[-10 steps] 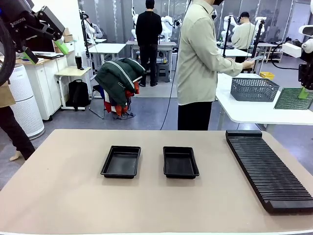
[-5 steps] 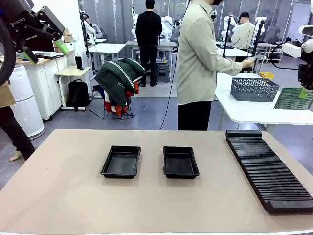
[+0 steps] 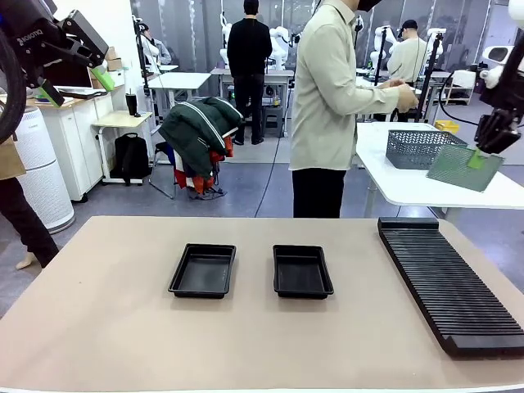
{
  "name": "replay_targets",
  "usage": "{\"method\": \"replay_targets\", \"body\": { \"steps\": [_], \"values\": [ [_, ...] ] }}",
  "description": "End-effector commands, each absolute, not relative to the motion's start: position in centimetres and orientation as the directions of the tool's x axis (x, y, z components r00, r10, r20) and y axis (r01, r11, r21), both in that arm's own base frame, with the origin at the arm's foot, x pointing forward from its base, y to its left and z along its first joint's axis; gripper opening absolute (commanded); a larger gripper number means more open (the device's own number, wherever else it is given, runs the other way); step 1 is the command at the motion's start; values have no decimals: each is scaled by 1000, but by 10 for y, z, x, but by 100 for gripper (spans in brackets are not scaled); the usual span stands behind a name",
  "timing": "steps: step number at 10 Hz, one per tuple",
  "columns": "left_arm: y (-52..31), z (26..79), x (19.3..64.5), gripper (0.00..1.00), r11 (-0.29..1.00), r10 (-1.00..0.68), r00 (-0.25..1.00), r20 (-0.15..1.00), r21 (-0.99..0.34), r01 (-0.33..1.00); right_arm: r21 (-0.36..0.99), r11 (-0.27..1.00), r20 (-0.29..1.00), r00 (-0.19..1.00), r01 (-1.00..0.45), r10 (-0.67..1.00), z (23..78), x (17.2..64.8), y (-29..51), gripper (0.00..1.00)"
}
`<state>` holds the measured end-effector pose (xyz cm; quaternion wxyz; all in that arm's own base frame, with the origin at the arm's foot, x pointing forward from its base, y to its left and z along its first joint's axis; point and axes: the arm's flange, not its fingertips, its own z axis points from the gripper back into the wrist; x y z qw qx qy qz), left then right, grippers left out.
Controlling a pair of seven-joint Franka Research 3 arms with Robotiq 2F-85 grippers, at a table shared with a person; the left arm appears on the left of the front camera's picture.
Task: Inspect and transfer BCBs to ESD trays.
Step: Pick up the Blank PCB from the PCB Rack and place it in the left ESD tray.
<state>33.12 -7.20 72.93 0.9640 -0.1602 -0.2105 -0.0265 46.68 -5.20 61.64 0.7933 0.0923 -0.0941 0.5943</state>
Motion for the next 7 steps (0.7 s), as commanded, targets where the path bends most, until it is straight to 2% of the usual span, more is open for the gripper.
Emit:
{"method": "replay_targets", "body": {
  "steps": [1,2,4,5,7],
  "values": [
    [-71,729,331,100,947,19,911,412,-299,116,164,483,336,510,-860,792,615,473,-26,3],
    [-71,729,331,100,947,19,911,412,-299,116,257,565,345,620,-784,704,605,473,-14,3],
    [-71,729,331,100,947,19,911,412,-299,116,435,649,339,781,-625,525,582,471,11,3],
    [-71,729,331,100,947,19,911,412,-299,116,469,679,320,825,-565,466,567,464,25,3],
    [-71,729,331,100,947,19,911,412,-299,116,458,701,354,835,-547,421,562,446,31,3]
  ]
}}
